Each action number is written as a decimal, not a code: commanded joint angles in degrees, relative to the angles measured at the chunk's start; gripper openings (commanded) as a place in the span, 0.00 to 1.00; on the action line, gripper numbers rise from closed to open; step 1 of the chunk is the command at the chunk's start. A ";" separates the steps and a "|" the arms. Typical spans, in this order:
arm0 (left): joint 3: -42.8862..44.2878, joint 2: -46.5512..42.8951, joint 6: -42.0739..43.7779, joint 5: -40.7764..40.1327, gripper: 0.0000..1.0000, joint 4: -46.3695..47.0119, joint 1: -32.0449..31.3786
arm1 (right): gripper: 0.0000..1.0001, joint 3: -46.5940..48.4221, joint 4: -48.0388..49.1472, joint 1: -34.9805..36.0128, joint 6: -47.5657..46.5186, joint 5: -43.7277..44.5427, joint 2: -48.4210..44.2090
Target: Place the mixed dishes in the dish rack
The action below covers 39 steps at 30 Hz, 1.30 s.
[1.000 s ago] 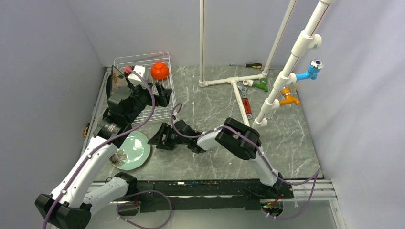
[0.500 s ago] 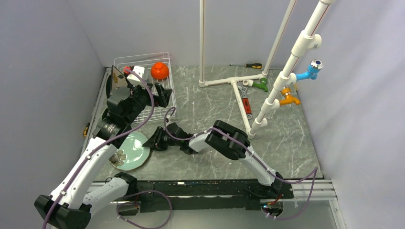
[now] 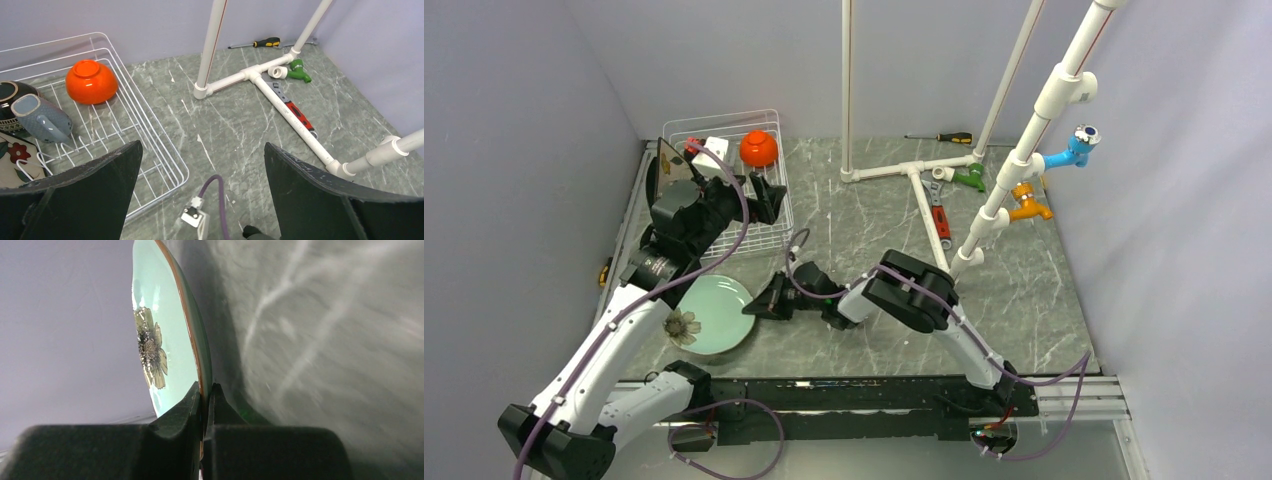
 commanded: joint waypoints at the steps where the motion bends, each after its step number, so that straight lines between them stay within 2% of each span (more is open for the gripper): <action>1: 2.21 0.31 -0.56 1.48 0.96 1.08 -0.01 | 0.00 -7.29 9.68 -2.28 0.88 -2.17 -5.72; 8: 2.27 0.80 -0.93 1.60 0.96 0.87 0.04 | 0.00 -18.21 20.56 -3.41 2.75 -3.29 -11.59; 14: 2.22 1.13 -0.92 1.29 0.96 0.77 0.00 | 0.00 -24.20 23.58 -3.92 2.14 -2.25 -17.12; 26: 2.11 0.89 -0.53 -0.31 0.96 0.58 -0.01 | 0.00 -38.98 28.50 -5.97 2.96 9.69 -32.13; 31: 2.25 1.21 -0.78 -0.02 0.96 0.47 -0.01 | 0.00 -46.65 22.38 -6.05 -0.14 20.39 -46.22; 35: 2.61 2.46 -2.68 1.74 0.96 0.07 -0.01 | 0.00 -49.09 5.42 -6.06 -4.80 28.97 -60.72; 39: 3.97 6.78 -6.77 11.53 0.95 -0.03 -0.09 | 0.00 -46.73 -14.23 -6.58 -10.37 35.61 -74.14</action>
